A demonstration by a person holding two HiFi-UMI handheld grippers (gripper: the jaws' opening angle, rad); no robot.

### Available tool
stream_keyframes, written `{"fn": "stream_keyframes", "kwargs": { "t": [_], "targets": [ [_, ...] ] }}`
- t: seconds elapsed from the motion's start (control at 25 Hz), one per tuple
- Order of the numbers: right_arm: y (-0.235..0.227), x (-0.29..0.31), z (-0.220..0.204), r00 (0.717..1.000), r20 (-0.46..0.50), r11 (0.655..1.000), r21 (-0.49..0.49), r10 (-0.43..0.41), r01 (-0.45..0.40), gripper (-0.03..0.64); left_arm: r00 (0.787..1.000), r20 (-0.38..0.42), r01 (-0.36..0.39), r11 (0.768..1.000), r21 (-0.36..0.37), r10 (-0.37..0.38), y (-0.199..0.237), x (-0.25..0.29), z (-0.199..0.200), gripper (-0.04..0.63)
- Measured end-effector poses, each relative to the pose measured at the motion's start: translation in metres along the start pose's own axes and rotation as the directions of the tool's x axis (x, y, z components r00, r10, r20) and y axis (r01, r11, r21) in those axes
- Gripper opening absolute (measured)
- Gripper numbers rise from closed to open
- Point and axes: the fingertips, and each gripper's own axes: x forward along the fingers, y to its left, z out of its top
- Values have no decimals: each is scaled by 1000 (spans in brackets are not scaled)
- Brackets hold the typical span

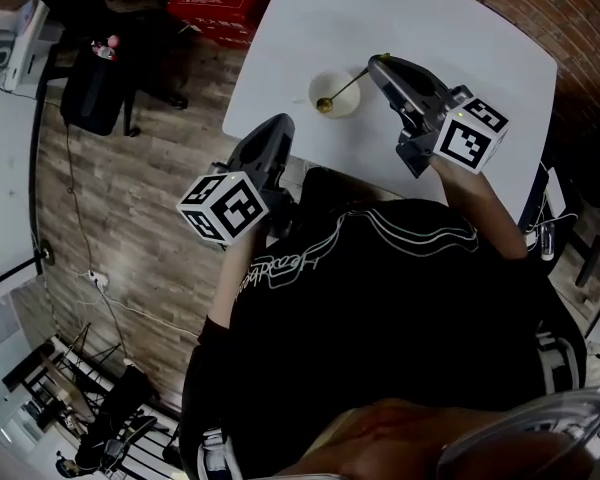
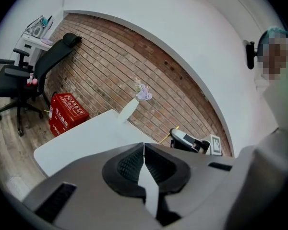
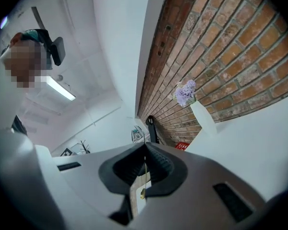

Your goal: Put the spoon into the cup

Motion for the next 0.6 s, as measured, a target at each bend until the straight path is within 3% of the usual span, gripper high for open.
{"fn": "stream_keyframes", "kwargs": {
  "t": [0.24,0.44,0.6],
  "targets": [
    [-8,-2,-6,999,-12,999,12,-49,49,-1,999,-43,-7,1000,-31,6,5,1,-8,7],
    [-54,37,-34,995,-52,996,22,-82,83,0,996,-83,-25,998,-56,20,53,29,-10,7],
    [-65,41,-46,993,-71,994,32,-98,100,0,994,-102,-32,997,-73,25,62,32,-16,7]
  ]
}}
